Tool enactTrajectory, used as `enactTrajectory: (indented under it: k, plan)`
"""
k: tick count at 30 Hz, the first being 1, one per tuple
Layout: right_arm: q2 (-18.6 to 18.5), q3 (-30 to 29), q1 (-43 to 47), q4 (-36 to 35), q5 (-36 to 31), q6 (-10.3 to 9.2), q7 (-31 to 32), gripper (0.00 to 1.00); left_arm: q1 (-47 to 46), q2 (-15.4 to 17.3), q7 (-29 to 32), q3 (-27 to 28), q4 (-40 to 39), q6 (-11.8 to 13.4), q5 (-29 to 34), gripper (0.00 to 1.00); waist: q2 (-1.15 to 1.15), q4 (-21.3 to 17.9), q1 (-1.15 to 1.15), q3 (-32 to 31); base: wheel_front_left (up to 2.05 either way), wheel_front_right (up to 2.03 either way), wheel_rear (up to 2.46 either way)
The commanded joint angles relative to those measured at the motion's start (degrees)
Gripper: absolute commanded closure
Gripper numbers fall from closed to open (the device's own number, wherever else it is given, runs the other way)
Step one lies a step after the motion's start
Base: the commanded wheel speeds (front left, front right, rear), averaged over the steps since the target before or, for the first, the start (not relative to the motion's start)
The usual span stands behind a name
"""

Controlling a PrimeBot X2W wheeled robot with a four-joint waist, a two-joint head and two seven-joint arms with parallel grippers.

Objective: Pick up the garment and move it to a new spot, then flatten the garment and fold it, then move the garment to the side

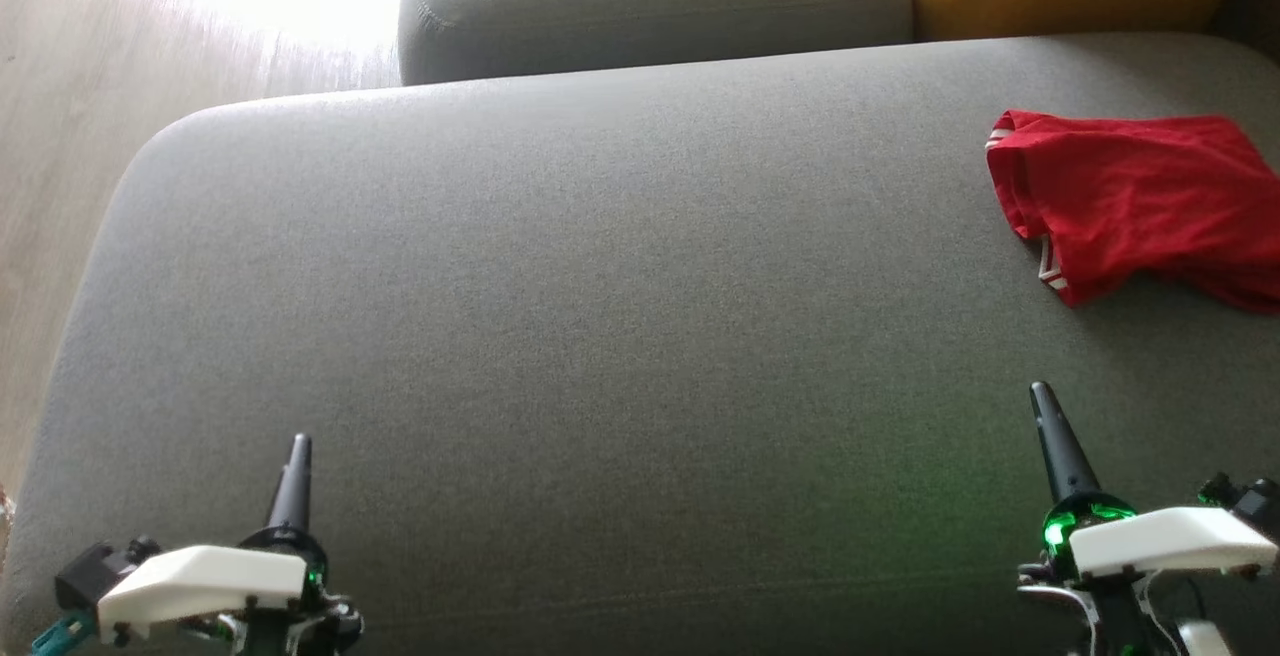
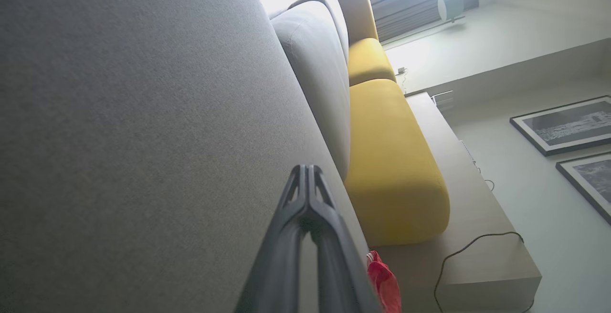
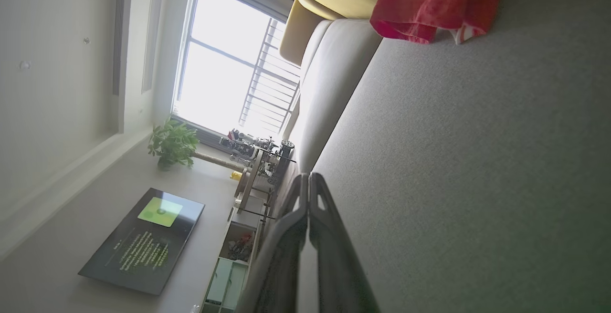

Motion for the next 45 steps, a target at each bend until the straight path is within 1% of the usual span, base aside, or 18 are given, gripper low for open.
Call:
enactTrajectory:
  k: [1, 11, 32, 45]
  plan:
    - [-0.9, 0.5, -3.2, -1.7, 2.4, 0.0, 0.5, 1.0, -3.5, 1.0, 0.6, 2.3, -1.4, -0.8, -2.1, 1.0, 0.0, 0.0, 0.0, 0.1, 0.0, 0.0, 0.0]
    - [-0.8, -0.1, -4.1, -1.6, 8.6, -0.01, 2.1, 1.0, -5.1, 1.0, 2.2, 3.4, -0.7, -1.6, -7.9, 1.0, 0.0, 0.1, 0.0, 0.4, 0.0, 0.0, 0.0]
    - [-0.7, -1.5, -6.3, -1.3, 23.7, -0.01, 5.8, 1.0, -9.0, 0.8, 6.0, 6.2, 1.2, -3.6, -21.9, 1.0, 0.0, 0.4, 0.0, 1.1, 0.0, 0.0, 0.0]
    - [-0.6, -1.8, -6.3, -1.2, 23.8, -0.01, 6.1, 1.0, -9.1, 0.6, 6.3, 6.6, 1.3, -3.7, -22.0, 1.0, 0.0, 0.4, 0.0, 1.1, 0.0, 0.0, 0.0]
